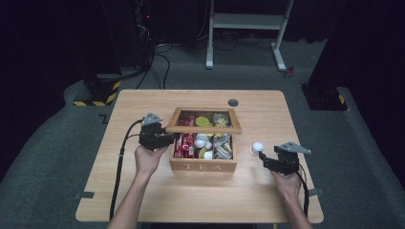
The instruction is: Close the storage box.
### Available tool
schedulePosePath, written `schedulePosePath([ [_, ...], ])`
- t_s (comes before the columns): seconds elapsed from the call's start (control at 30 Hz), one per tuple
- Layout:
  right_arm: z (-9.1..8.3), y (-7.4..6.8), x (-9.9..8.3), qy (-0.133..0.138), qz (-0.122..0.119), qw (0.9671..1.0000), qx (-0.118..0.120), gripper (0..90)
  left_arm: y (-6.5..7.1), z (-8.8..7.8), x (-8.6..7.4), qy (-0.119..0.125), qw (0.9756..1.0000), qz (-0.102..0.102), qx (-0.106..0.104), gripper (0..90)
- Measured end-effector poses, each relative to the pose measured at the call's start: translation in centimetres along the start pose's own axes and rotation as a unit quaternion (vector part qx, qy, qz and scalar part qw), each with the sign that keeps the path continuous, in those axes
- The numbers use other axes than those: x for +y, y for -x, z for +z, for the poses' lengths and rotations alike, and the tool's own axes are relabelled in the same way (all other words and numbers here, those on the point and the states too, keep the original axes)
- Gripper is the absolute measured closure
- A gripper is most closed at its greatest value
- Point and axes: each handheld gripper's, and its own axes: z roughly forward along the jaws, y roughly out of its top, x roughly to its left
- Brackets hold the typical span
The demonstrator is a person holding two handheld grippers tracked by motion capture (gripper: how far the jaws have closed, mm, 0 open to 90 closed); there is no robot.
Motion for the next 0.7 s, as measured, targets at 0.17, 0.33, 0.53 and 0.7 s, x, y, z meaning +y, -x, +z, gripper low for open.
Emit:
schedulePosePath([
  [0.17, -0.7, 0.1, -1.1, -0.003, 0.006, 1.0, -0.004, 28.2, 0.1, -0.1, -0.2, -0.002, 1.0, 0.001, 0.005, 59.6],
  [0.33, -0.9, 0.1, -1.7, -0.009, 0.005, 0.9999, -0.007, 29.2, 0.1, -0.1, -0.6, -0.003, 1.0, -0.001, 0.004, 59.5],
  [0.53, -0.7, 0.2, -2.5, -0.022, 0.008, 0.9997, -0.011, 29.7, 0.2, -0.4, -0.9, -0.003, 1.0, 0.0, 0.005, 59.6],
  [0.7, -0.5, 0.3, -2.8, -0.032, 0.007, 0.9993, -0.015, 29.8, 0.3, -0.6, -1.0, -0.002, 1.0, 0.0, 0.002, 59.5],
])
